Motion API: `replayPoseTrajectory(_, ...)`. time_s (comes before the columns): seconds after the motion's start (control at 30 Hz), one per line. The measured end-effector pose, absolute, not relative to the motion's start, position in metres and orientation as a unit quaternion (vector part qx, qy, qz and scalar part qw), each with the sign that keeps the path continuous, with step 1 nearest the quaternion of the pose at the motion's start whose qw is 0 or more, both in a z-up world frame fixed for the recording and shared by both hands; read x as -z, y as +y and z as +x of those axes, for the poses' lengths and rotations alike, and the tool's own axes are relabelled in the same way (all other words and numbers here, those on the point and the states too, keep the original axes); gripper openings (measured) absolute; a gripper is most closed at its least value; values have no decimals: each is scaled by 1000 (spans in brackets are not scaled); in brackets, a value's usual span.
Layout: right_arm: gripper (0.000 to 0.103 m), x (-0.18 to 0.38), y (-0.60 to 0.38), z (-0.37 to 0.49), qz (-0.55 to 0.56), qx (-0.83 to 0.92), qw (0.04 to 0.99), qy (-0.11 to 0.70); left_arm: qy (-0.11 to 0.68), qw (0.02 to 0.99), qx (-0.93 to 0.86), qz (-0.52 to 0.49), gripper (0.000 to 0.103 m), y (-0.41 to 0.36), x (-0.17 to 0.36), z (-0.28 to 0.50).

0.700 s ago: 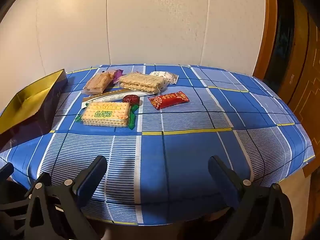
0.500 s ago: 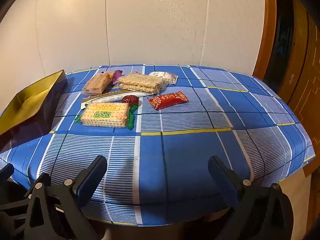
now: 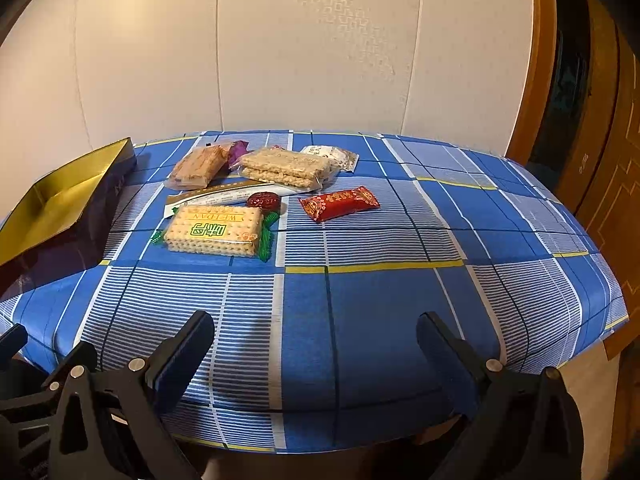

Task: Organize snacks
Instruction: 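Move the left tool toward the green-labelled cracker pack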

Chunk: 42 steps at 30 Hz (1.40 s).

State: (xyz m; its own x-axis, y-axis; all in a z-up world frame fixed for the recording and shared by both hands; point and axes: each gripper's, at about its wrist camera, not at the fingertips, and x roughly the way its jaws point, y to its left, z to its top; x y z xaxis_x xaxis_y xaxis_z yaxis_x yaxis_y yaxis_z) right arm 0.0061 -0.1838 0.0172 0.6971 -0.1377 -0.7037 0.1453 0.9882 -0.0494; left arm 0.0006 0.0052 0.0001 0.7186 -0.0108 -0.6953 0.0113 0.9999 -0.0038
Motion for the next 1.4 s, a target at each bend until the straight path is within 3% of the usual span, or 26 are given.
replayPoseTrajectory(0.57,103,-16,-189,9,9,72,922,381,366,930,23,7,103,-9,-2,3)
replayPoseTrajectory(1.2,103,-16,-265,45,36,76,924,374,432,893,127,3,98,-41,-18,43)
replayPoseTrajectory(1.4,103,7,-299,49,87,72,918,380,472,867,162,8,53,-54,-17,86)
